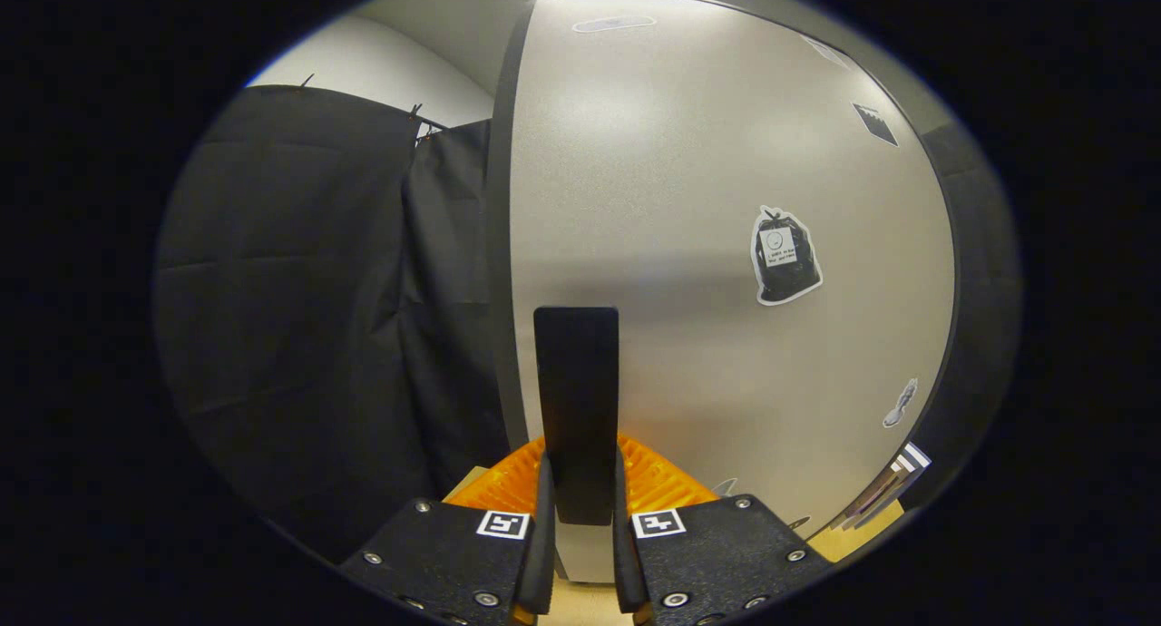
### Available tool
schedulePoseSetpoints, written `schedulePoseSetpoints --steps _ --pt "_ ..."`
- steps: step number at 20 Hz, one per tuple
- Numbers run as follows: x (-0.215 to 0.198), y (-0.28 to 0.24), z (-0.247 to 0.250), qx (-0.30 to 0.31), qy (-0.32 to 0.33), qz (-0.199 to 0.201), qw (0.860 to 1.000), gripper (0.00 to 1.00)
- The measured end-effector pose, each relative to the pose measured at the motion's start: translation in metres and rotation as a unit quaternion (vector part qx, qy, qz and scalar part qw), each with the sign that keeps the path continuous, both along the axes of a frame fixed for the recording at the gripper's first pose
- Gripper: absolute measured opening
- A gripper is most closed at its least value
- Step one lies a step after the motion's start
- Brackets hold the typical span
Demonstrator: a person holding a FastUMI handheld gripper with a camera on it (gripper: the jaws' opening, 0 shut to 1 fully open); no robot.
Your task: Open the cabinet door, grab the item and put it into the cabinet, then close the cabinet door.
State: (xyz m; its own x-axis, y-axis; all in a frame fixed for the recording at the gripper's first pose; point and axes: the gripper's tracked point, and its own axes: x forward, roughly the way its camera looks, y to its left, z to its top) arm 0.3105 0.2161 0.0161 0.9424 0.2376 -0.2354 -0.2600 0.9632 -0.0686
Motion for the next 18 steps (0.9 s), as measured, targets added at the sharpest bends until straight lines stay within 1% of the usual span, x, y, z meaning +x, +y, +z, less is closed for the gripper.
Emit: schedulePoseSetpoints --steps 8,18 --pt "-0.031 0.001 0.009 0.01 0.002 0.022 1.0 0.27" --pt "-0.031 -0.014 0.006 0.024 0.008 0.042 0.999 0.27"
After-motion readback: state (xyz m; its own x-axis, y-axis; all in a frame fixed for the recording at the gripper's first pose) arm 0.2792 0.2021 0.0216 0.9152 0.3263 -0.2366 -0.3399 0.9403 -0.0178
